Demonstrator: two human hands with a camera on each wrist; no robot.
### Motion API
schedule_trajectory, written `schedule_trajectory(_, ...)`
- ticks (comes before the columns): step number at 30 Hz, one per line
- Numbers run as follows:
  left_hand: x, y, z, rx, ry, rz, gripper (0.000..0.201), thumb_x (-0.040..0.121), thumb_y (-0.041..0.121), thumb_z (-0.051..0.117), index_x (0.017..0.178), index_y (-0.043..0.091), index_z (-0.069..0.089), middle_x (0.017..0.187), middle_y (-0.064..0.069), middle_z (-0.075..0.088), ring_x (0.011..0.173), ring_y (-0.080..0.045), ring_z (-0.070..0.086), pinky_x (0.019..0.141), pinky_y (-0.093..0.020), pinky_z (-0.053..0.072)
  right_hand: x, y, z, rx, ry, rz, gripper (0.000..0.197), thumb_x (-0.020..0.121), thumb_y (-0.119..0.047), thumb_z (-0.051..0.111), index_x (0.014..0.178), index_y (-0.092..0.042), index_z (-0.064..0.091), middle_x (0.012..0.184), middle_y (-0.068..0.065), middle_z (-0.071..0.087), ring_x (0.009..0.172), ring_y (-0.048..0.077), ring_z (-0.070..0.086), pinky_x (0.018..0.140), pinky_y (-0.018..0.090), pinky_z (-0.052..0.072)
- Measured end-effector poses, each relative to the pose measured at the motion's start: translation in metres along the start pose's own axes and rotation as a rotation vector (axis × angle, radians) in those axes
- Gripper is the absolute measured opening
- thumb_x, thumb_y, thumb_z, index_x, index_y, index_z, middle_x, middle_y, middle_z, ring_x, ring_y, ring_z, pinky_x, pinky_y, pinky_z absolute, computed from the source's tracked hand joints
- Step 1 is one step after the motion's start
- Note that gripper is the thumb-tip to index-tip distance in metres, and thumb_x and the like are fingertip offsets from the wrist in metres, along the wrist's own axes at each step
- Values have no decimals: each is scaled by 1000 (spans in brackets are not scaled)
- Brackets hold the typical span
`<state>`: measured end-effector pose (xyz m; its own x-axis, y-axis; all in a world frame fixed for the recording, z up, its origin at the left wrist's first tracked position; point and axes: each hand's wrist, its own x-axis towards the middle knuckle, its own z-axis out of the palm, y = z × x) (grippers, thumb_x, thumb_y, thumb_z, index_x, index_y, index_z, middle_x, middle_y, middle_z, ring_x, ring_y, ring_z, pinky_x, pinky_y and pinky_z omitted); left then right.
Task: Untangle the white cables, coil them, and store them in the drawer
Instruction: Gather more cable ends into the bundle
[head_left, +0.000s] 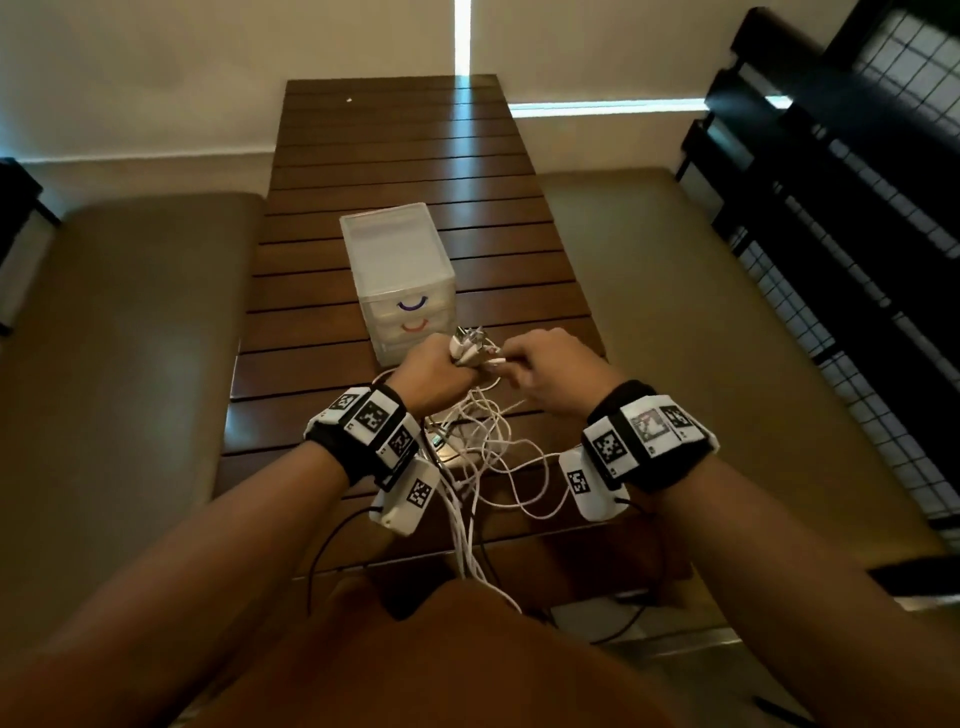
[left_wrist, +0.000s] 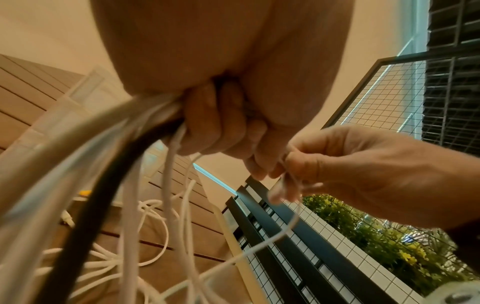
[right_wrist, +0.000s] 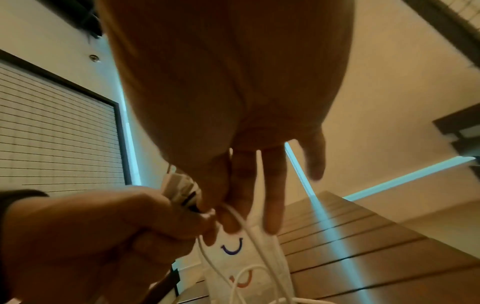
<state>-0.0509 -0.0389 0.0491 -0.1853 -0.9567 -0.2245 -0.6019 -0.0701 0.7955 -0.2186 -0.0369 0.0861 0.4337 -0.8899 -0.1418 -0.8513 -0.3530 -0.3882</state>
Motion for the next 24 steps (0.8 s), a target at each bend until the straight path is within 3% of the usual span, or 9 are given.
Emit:
schedule_trajectory(2,2,5,3,16,-4,20,22,76,35,69,83,15,72,83,-10,71,85,-28,66,77,-46,54,-8,5,0,119,104,10,22,93,-34,57,75,-29,67,73,-7,64,79,22,61,72,36,48)
schedule_trajectory(4,4,7,5,14,-10,38,16,76,29,68,77,13,70,81,-13,69,80,-32,64,75,-48,54,-14,10,-1,133,210,27,18,92,-30,58,82,-25,72,78,-3,70,79,23,63,73,38,50)
schedule_trajectory(7,9,2,3,-8,17,18,19,82,22,71,65,19,63,70,-4,64,66,-17,57,70,-38,51,-25,24,-9,289,387,122,18,94,-20,55,86,-15,70,76,1,68,74,23,66,72,41,53)
schedule_trajectory(10,7,-4,0,61,-63,1,24,86,21,68,64,18,60,62,1,56,57,-10,49,59,-27,41,-45,43,-20,548,602,220,22,99,-15,48,80,-14,59,61,0,55,52,11,57,55,30,49)
schedule_trajectory(14,4,-6,5,199,-106,19,25,86,27,66,64,17,58,63,-1,58,60,-17,52,54,-27,37,-61,57,-29,587,802,356,22,101,-16,43,84,-15,58,69,-5,50,55,0,44,50,15,37)
schedule_trajectory(17,7,-7,6,111,-77,19,29,84,34,68,60,21,57,58,4,56,58,-15,51,58,-29,40,-64,61,-34,427,706,466,20,98,-16,47,85,-16,62,75,1,57,63,3,53,51,14,38)
schedule_trajectory(19,8,-4,7,41,-69,47,27,77,39,67,59,20,59,58,4,56,59,-16,50,61,-34,44,-68,59,-30,209,488,530,16,96,-22,50,103,-16,64,93,4,64,87,20,61,71,27,47)
schedule_trajectory(22,3,13,11,56,-142,90,26,77,37,69,57,23,59,59,4,56,58,-12,51,61,-32,46,-71,48,-16,154,209,548,46,94,-38,54,137,-26,45,127,4,56,115,25,54,98,43,46)
schedule_trajectory(24,2,22,17,72,-168,133,29,83,27,70,57,25,58,54,9,54,52,-6,48,54,-24,40,-80,46,-10,201,217,551,37,97,-42,46,129,-24,53,122,4,59,108,23,56,92,39,46)
